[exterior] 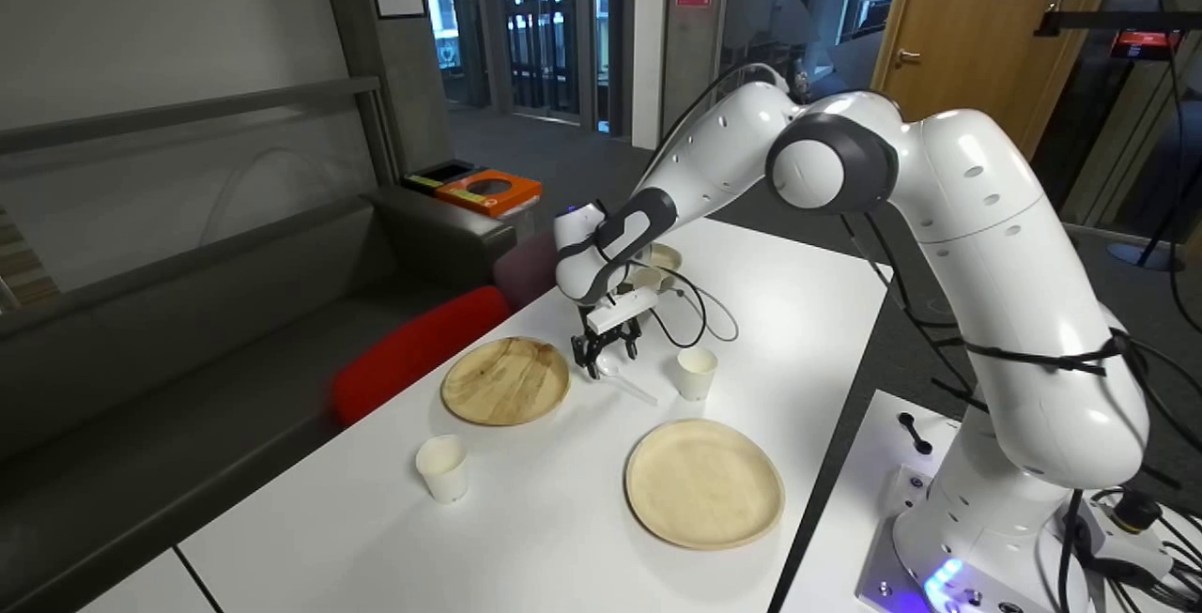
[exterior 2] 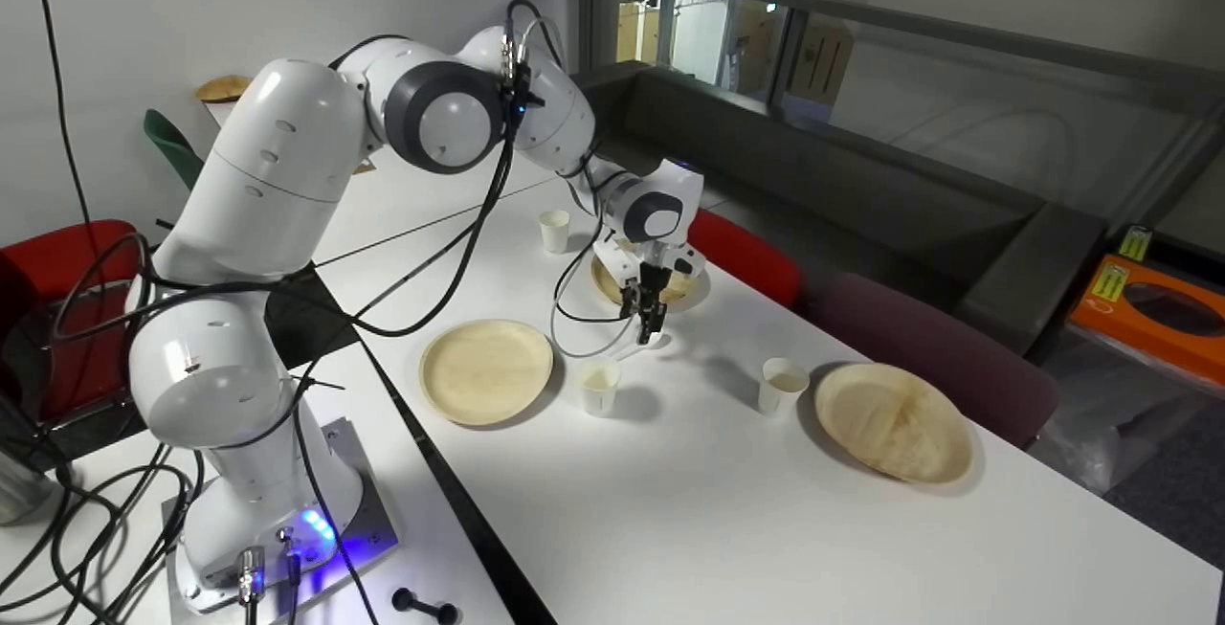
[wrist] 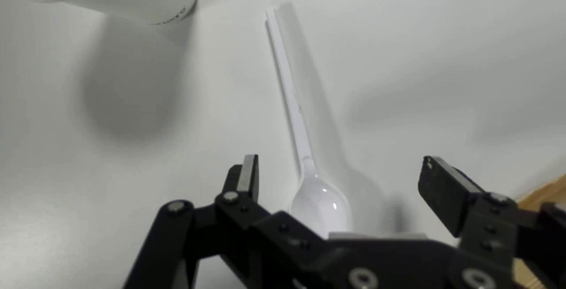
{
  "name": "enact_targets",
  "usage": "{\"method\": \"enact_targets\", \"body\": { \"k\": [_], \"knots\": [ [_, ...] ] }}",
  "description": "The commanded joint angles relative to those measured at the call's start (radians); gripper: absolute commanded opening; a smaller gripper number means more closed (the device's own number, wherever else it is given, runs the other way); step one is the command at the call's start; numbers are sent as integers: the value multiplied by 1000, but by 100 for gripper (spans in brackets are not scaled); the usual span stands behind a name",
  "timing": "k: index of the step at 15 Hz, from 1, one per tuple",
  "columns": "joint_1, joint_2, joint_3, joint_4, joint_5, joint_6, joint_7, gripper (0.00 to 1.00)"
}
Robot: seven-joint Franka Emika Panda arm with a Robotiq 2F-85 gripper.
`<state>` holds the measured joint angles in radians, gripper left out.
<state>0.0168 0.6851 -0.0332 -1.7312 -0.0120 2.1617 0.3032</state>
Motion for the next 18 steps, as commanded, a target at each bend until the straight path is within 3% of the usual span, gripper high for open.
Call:
{"method": "enact_targets", "body": {
  "k": [1, 5, 9, 18],
  "knots": [
    [17, 10, -19, 25, 8, 3, 12, 68],
    [16, 14, -19, 26, 9, 9, 11, 62],
    [16, 19, -27, 34, 5, 17, 17, 78],
    [24, 62, -45, 89, 0, 16, 40, 73]
  ]
}}
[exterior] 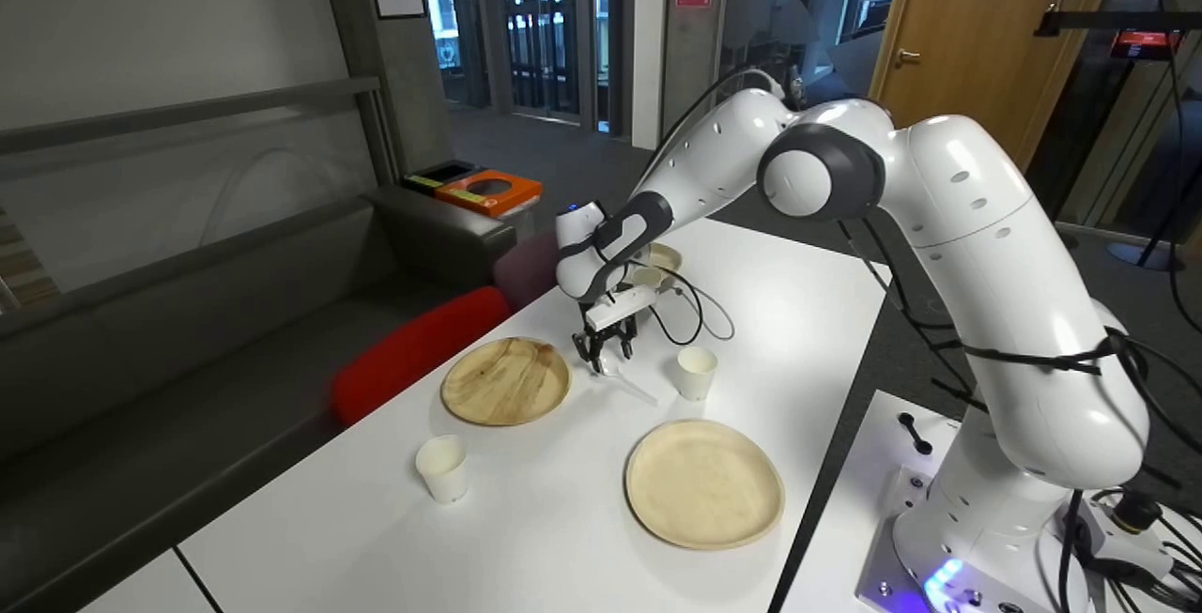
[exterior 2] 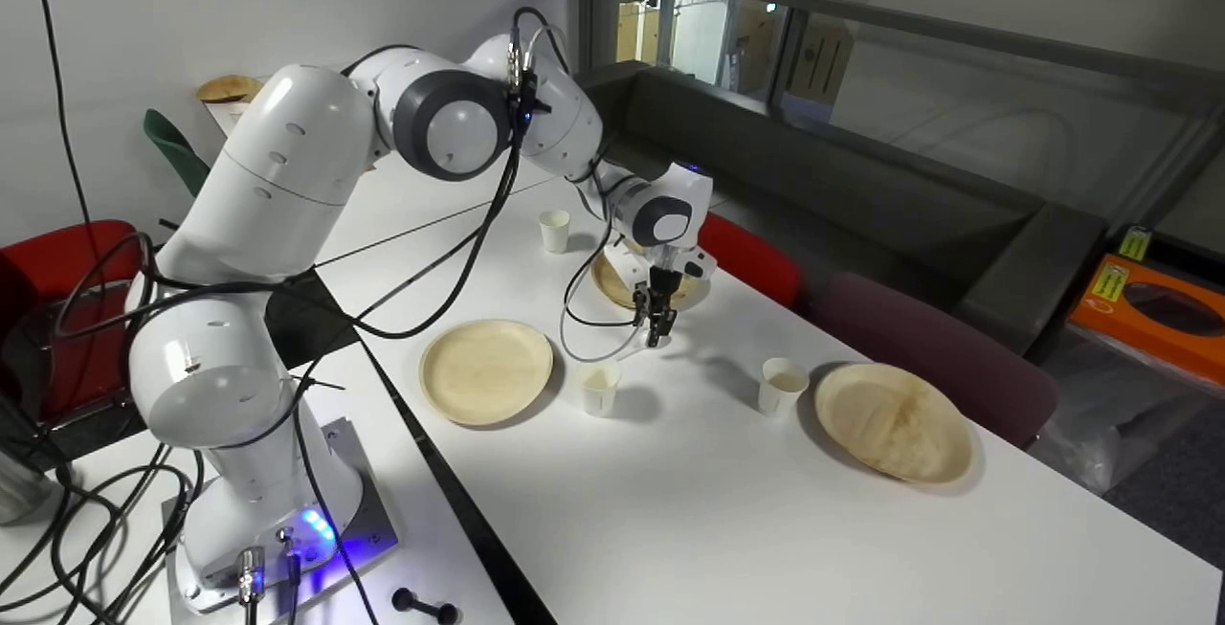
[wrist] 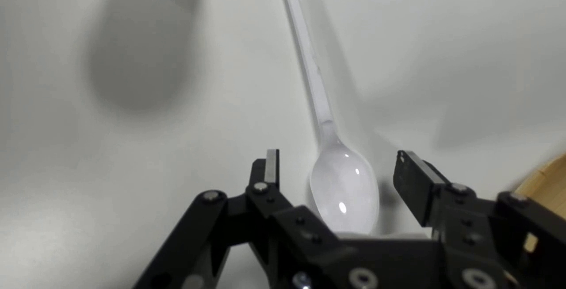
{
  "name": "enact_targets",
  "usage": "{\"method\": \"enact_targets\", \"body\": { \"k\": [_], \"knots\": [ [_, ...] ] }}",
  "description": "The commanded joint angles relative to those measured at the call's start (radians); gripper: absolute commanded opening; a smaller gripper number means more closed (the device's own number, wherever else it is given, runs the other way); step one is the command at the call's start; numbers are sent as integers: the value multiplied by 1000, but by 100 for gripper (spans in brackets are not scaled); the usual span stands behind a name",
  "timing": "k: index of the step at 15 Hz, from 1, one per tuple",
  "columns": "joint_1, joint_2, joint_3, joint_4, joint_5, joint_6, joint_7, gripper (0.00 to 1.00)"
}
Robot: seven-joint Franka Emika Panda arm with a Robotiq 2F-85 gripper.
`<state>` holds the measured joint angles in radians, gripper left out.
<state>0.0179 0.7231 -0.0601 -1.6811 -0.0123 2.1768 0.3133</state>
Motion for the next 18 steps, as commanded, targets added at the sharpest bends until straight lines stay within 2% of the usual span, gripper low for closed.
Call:
{"method": "enact_targets", "body": {
  "k": [1, 7, 8, 11, 14, 18],
  "knots": [
    [26, 30, -18, 44, 0, 0, 33, 74],
    [48, 50, -20, 68, -4, -3, 50, 73],
    [50, 51, -20, 71, -4, -2, 49, 54],
    [51, 54, -21, 76, -3, -1, 48, 40],
    [49, 54, -22, 77, -2, -1, 47, 16],
    [48, 54, -26, 76, -2, -1, 47, 8]
  ]
}}
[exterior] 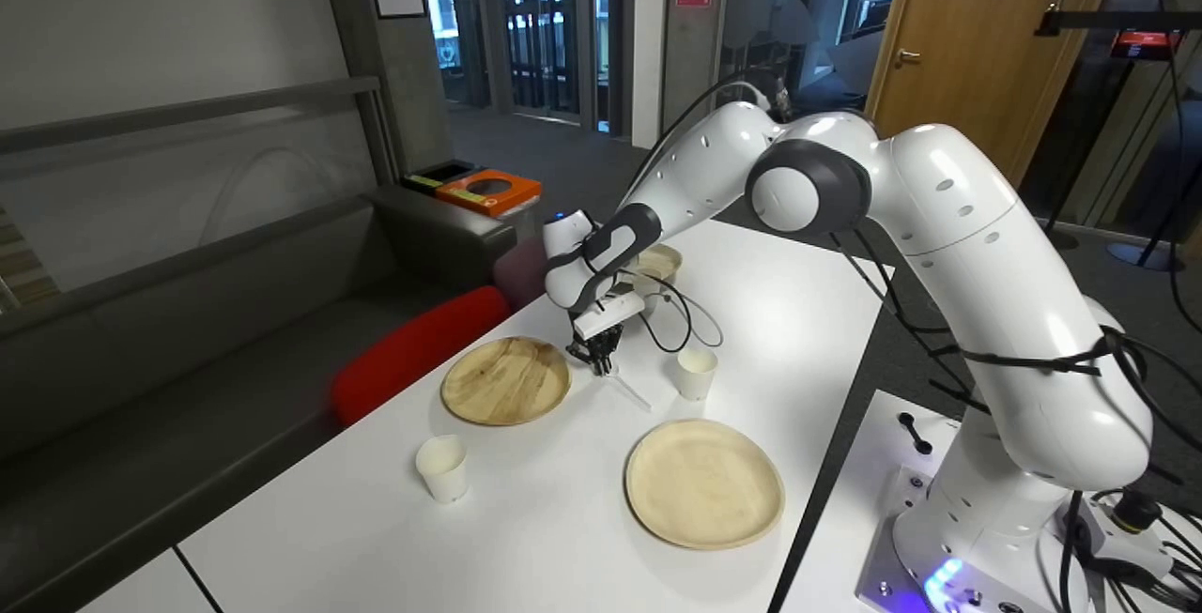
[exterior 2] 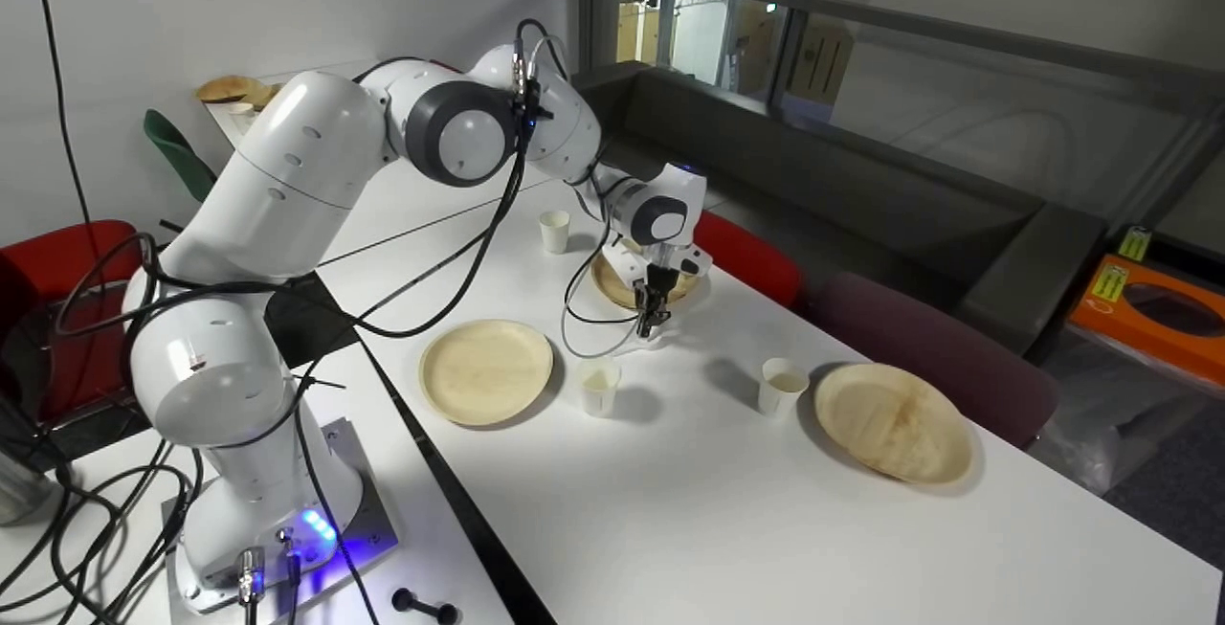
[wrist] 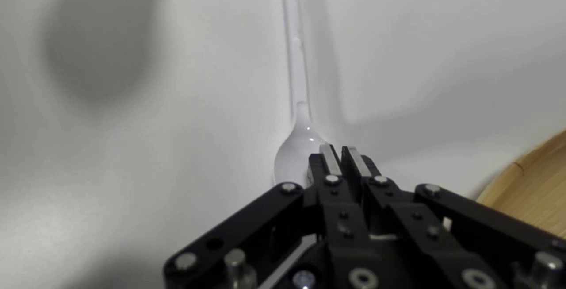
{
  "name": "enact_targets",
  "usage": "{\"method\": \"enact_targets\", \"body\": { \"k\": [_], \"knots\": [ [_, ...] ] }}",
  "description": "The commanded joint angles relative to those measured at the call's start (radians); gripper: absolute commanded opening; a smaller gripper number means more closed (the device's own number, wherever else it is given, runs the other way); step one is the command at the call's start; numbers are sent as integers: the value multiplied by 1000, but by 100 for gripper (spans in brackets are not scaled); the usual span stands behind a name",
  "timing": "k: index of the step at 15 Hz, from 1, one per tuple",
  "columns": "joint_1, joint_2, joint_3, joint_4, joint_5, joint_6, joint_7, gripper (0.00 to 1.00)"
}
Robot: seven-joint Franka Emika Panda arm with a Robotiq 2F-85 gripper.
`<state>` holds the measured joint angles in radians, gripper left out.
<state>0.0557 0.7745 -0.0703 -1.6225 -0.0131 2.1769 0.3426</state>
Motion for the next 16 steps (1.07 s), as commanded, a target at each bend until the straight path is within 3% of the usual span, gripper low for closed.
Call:
{"method": "enact_targets", "body": {
  "k": [1, 5, 8, 16],
  "knots": [
    [10, 2, -17, 18, -1, -1, 18, 12],
    [10, 0, -18, 16, 0, 0, 17, 12],
    [6, -30, -13, -18, 3, 15, 3, 0],
    [3, -54, -9, -36, 6, 20, -6, 1]
  ]
}}
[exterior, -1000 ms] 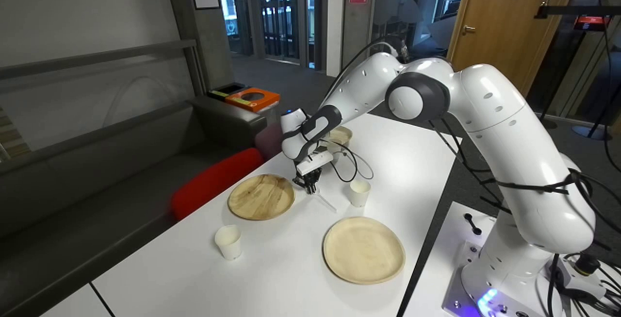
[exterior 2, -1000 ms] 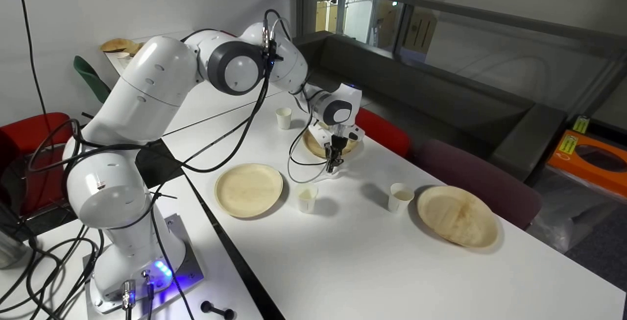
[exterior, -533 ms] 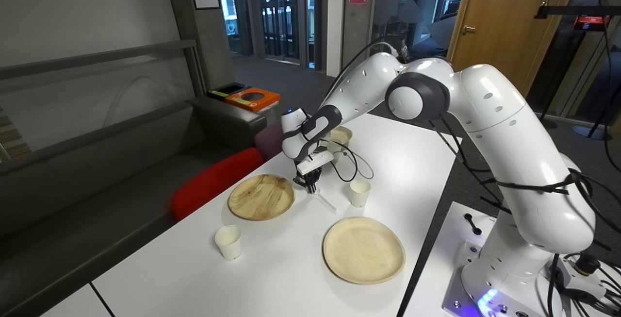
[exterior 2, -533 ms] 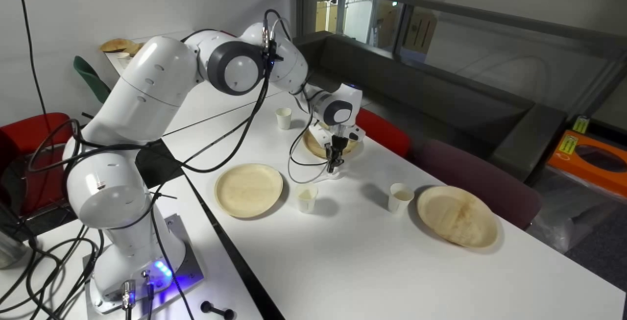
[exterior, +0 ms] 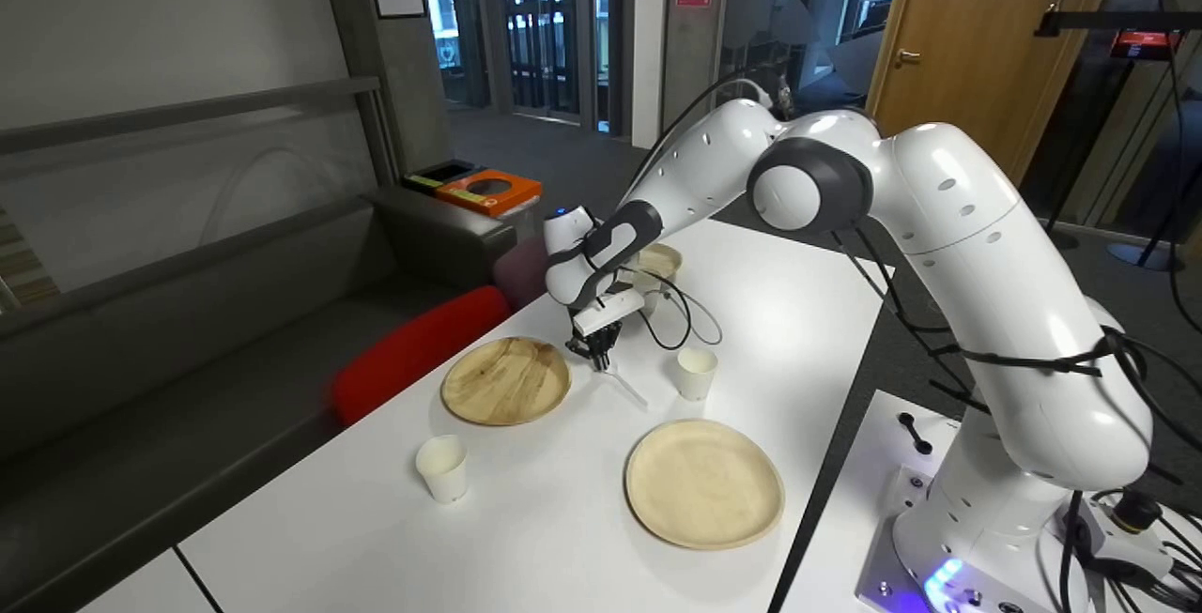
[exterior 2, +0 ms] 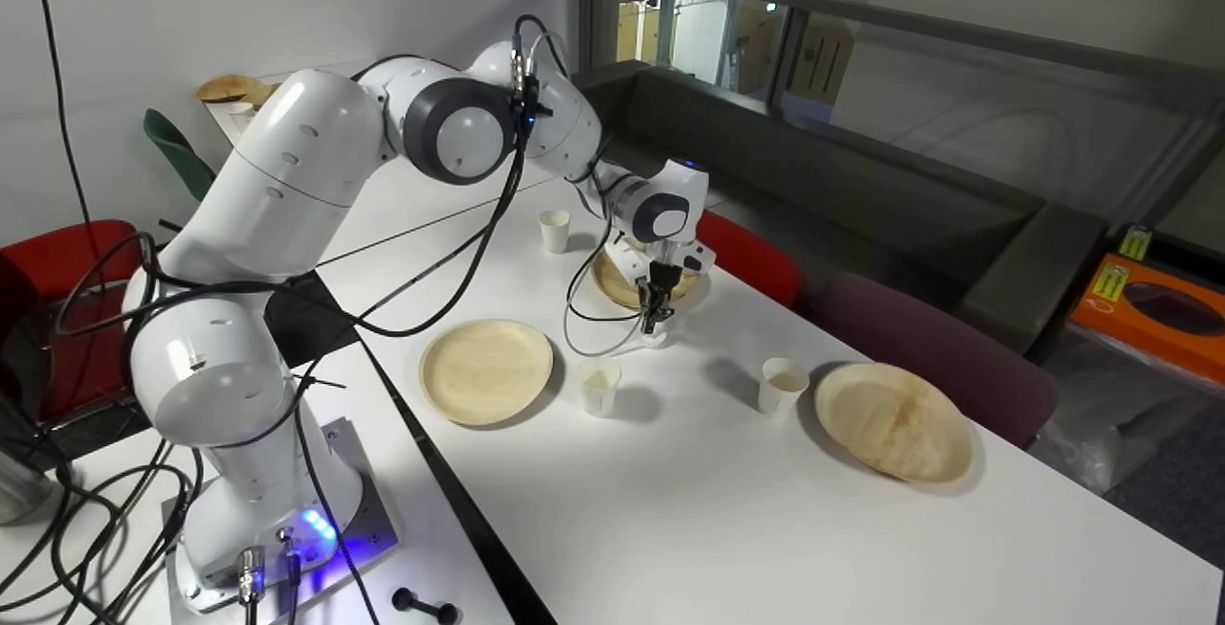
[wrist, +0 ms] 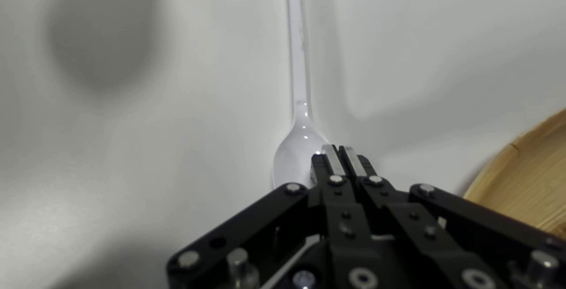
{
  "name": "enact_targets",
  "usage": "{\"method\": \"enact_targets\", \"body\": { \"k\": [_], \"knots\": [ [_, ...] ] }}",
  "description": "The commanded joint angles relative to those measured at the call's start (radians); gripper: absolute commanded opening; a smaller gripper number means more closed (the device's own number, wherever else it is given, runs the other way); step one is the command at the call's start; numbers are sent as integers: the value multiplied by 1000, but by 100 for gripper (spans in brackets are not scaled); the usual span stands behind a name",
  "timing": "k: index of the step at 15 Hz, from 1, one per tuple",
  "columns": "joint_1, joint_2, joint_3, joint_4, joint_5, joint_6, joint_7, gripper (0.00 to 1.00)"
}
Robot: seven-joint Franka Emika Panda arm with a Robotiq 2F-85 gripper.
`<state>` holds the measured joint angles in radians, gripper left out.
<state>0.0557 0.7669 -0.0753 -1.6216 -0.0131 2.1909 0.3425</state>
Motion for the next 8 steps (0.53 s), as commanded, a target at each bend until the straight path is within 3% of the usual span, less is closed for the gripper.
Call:
{"method": "enact_targets", "body": {
  "k": [1, 4, 8],
  "knots": [
    [-8, -44, 8, -22, 16, -48, -32, 1],
    [-33, -49, 36, -9, 33, -166, -115, 1],
    [-32, -75, 31, -25, 47, -172, -121, 1]
  ]
}}
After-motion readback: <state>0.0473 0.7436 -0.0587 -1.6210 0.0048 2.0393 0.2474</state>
